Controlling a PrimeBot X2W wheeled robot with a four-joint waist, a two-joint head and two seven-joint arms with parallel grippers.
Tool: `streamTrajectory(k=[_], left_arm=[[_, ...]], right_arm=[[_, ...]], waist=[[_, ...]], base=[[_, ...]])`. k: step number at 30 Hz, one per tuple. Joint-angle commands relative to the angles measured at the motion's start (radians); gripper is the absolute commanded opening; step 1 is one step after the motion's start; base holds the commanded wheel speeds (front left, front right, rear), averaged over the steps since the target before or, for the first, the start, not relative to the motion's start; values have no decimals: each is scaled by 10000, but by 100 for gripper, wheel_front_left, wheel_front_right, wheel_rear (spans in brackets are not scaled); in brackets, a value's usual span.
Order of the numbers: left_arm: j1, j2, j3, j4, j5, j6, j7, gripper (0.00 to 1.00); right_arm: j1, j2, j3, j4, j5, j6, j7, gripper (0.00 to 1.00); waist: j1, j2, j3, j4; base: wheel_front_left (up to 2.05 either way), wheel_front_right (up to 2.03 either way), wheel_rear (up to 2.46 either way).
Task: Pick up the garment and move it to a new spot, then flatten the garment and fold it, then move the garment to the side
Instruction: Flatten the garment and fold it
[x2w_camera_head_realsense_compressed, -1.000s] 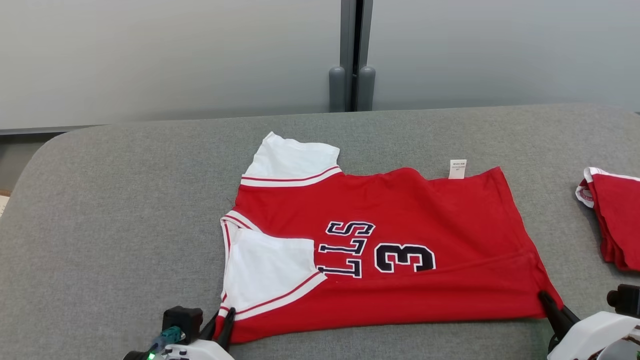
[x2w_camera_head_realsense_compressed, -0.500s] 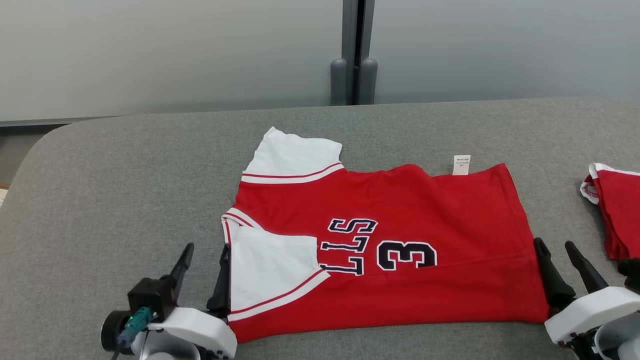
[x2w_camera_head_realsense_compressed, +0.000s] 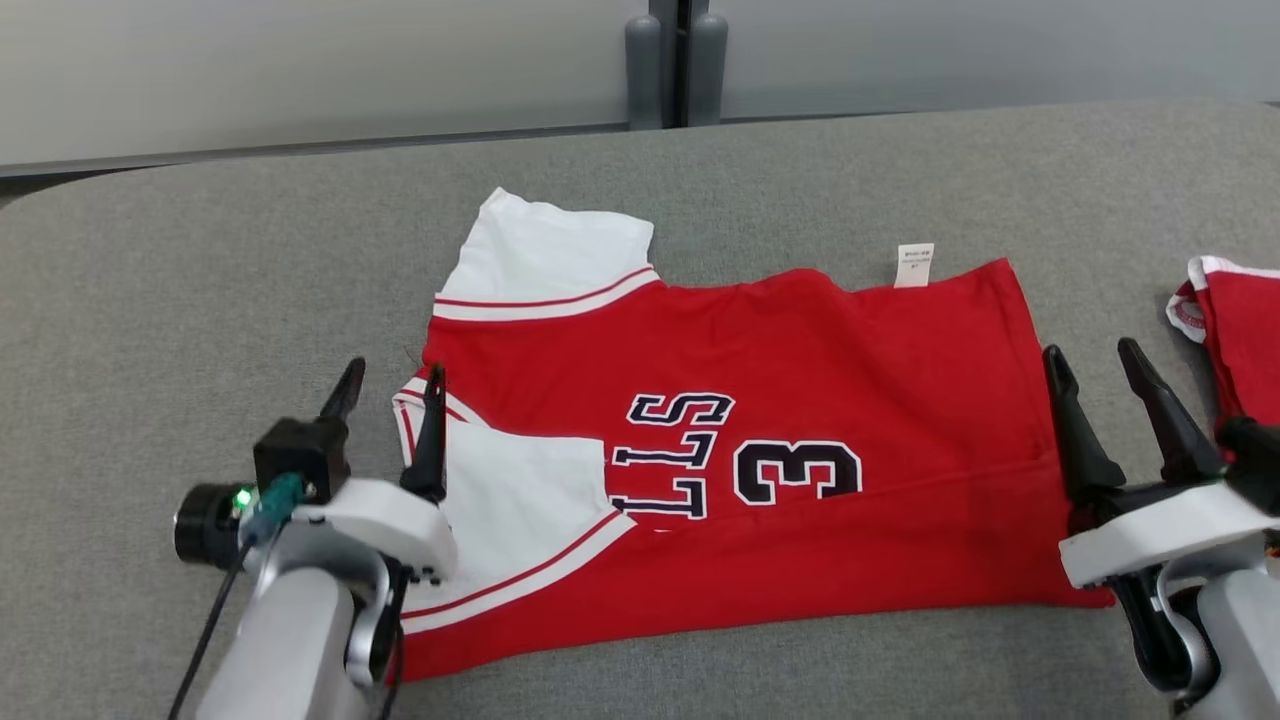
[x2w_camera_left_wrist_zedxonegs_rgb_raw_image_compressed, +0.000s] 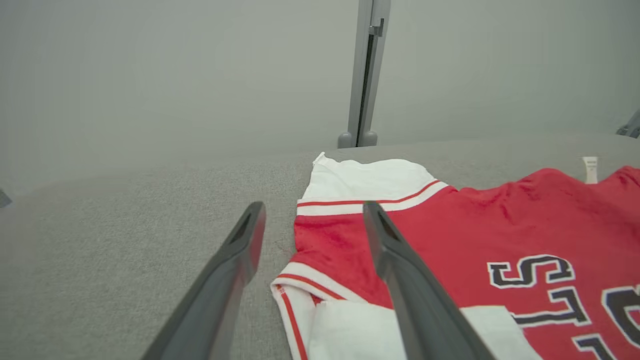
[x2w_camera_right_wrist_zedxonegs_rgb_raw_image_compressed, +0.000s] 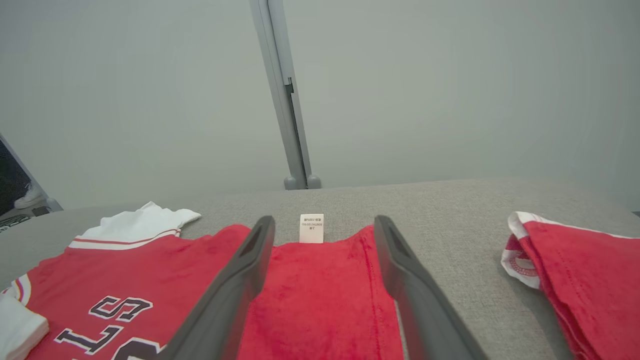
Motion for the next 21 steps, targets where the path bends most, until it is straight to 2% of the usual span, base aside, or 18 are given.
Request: streamTrajectory(k=[1, 6, 9, 14, 21], left_arm=[[-907, 168, -10, 390, 149, 52, 283, 100], [-2383, 481, -174, 1255, 434, -78, 864, 100], [-3631, 764, -345, 1894, 609, -382, 1395, 100], [-6071, 1553, -691, 3308, 920, -1054, 3042, 100], [-8033, 2266, -970, 4733, 634, -1508, 4916, 100]], right_arm=[[-361, -20, 53, -44, -98, 0, -64, 100], [-1072, -45, 300, -61, -242, 0, -14, 100], [-1641, -50, 512, -48, -302, 0, -6, 100], [-2836, -172, 1248, 117, -180, -2, -1, 100], [-3866, -242, 1769, 475, 230, 0, -202, 100]], waist=[[0, -1, 638, -346], [0, -1, 1392, -745], [0, -1, 1921, -1072], [0, -1, 2858, -1781], [0, -1, 3487, -2368]], base=[[0, 0, 0], [0, 0, 0], [0, 0, 0], [0, 0, 0], [0, 0, 0]])
